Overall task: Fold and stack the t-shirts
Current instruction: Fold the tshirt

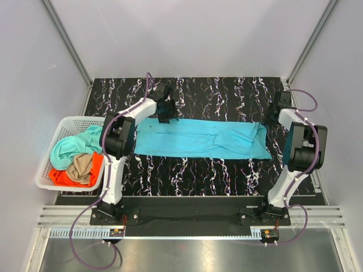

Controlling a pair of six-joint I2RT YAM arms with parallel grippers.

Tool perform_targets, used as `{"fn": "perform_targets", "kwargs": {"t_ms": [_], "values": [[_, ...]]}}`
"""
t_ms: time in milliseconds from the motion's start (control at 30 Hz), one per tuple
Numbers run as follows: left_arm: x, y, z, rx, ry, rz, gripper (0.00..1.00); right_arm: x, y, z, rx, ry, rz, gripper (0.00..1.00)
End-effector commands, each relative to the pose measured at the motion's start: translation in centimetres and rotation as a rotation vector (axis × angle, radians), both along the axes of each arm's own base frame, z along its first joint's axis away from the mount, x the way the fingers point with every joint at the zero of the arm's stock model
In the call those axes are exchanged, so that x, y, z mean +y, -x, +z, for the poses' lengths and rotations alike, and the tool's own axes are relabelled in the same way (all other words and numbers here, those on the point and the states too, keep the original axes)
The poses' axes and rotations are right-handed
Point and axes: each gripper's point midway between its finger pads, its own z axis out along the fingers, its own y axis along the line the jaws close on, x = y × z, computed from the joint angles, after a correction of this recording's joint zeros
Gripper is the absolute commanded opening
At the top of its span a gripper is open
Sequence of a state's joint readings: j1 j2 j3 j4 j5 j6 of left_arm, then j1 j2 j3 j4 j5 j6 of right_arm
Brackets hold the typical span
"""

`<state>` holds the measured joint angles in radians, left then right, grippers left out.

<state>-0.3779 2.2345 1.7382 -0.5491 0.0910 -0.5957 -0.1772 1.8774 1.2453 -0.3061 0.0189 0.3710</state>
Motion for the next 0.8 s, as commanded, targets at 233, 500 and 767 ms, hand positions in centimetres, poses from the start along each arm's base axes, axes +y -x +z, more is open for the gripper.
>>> {"fn": "perform_targets", "kwargs": {"t_ms": [233, 500, 767], "values": [[3.2, 1.0, -4.2, 0.087, -0.119, 0.042, 0.59, 1.3, -2.8, 1.4, -0.102, -0.122, 0.08, 0.26], [3.0, 0.9, -4.2, 0.088, -0.108, 0.035, 0.59, 2.2, -3.0, -0.3, -0.065, -0.18, 0.112, 0.34], [3.2, 0.7, -4.1, 0.083, -0.118, 0.044, 0.59, 0.5, -2.8, -0.6, -0.065, -0.146, 0.043, 0.09]]}}
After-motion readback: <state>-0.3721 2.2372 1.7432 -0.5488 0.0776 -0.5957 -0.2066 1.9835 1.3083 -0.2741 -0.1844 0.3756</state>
